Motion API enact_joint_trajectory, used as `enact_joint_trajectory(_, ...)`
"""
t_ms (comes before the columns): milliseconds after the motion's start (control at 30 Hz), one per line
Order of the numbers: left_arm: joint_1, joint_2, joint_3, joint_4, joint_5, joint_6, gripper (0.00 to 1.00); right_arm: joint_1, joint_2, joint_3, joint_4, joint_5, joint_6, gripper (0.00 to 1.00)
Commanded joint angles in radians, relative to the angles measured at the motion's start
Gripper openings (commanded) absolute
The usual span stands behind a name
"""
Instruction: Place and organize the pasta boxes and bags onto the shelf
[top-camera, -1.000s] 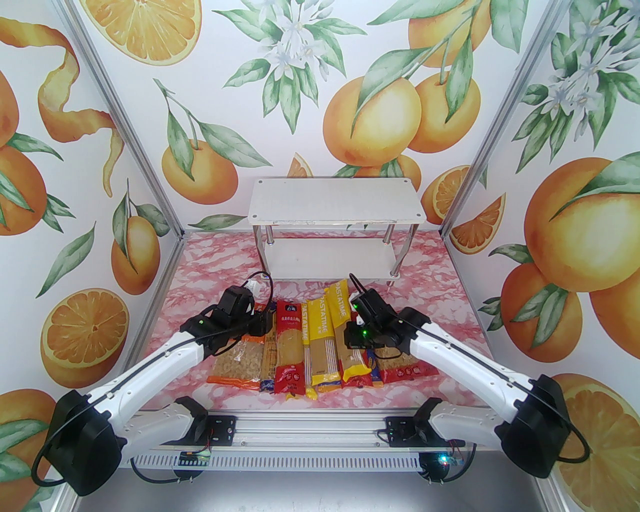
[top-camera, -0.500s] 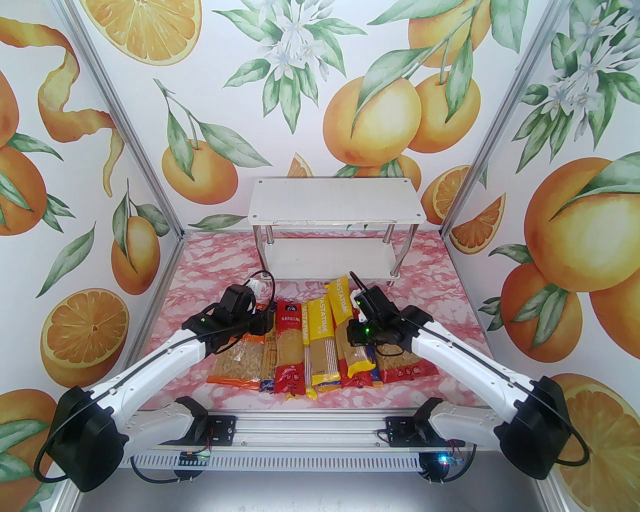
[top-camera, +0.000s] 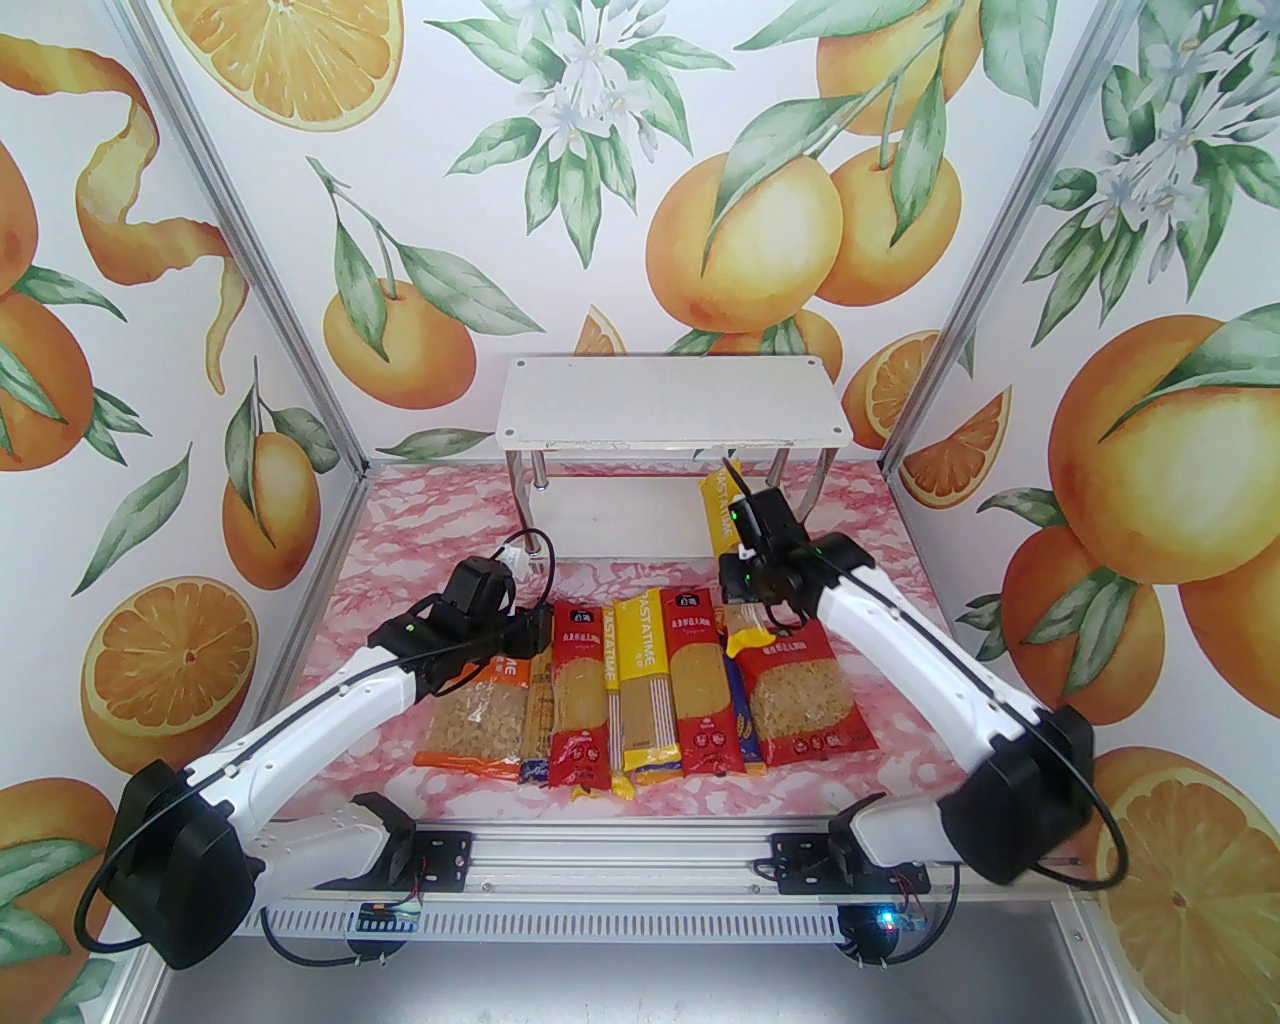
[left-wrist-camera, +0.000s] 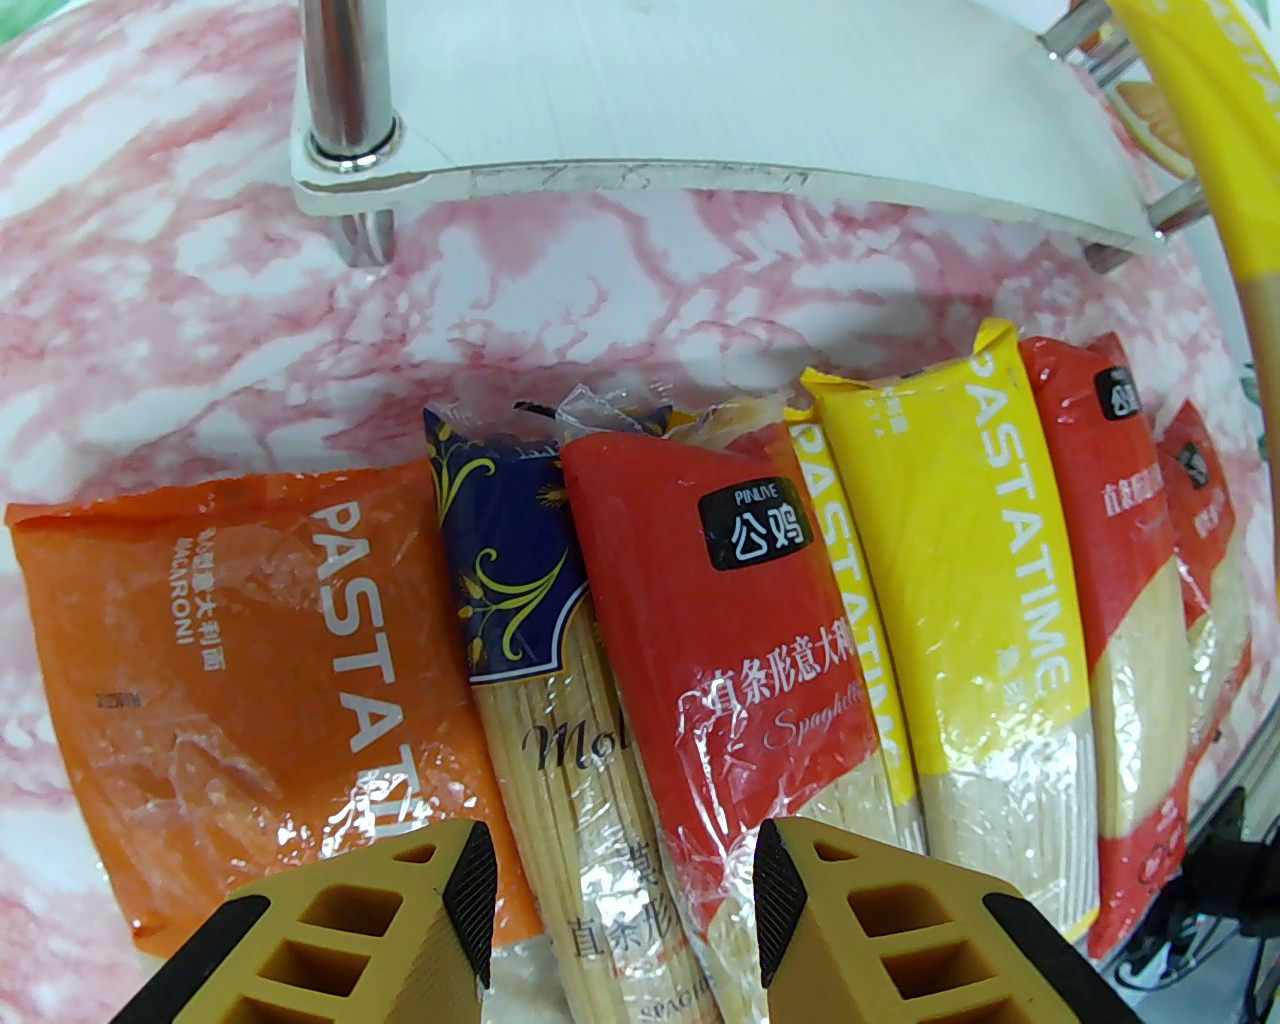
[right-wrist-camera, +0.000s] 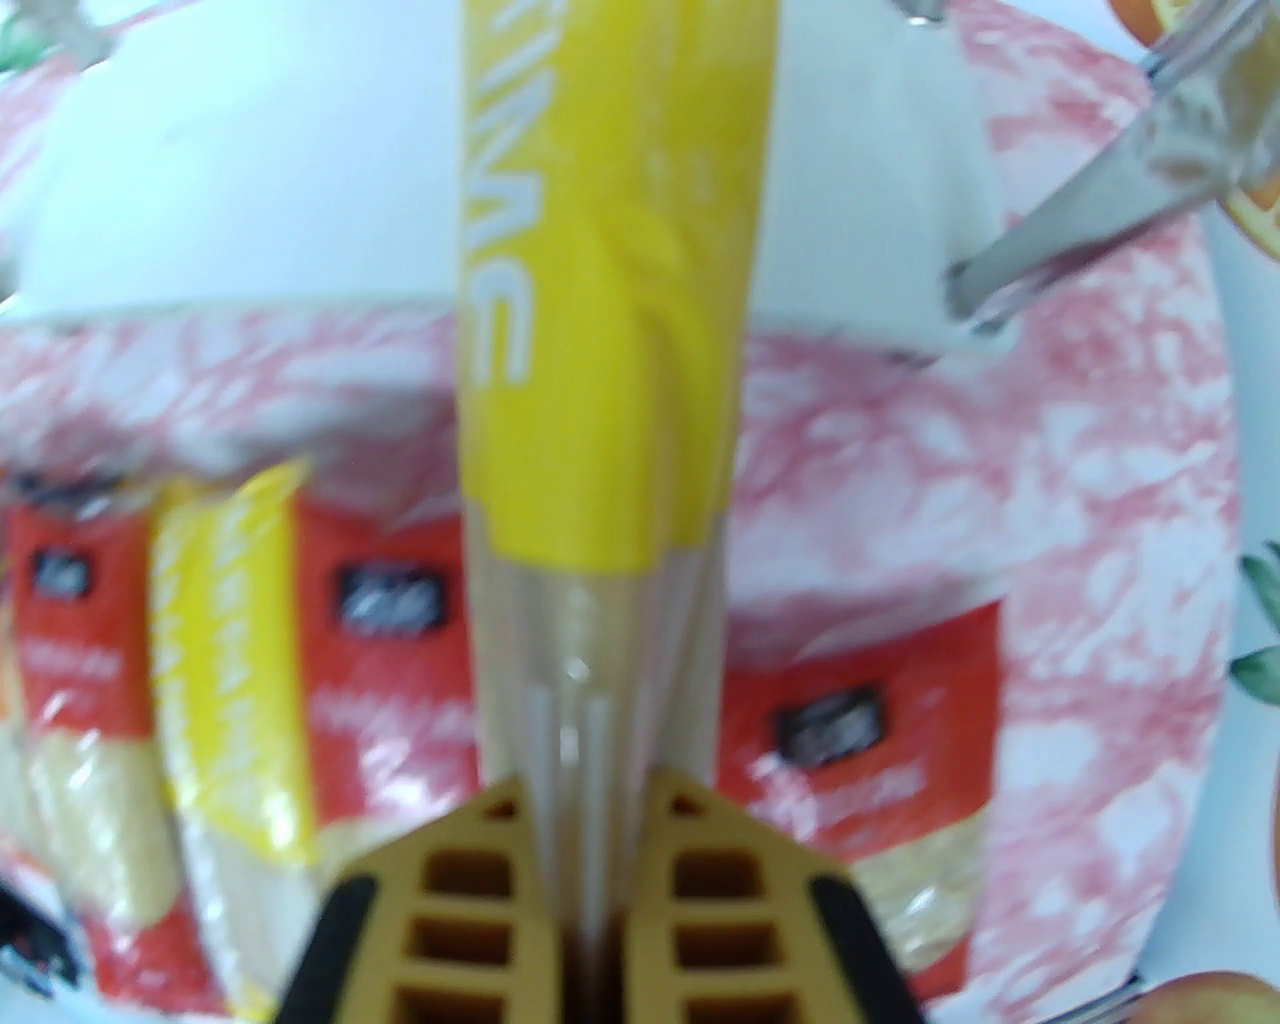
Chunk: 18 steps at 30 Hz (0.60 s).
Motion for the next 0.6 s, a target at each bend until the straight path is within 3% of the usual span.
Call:
enact_joint_trajectory(0,0.002,-0.001,0.037,-0.011,-0.013,0.019,0.48,-0.028,0.036,0.091,0.091,0.119,-0.073,0.0)
enact_joint_trajectory(567,0.007,0.0,0.046,-0.033,-0.034,0.013,0.48,-0.06,0.262,0.17,0.282,0.363,-0.177,0.0)
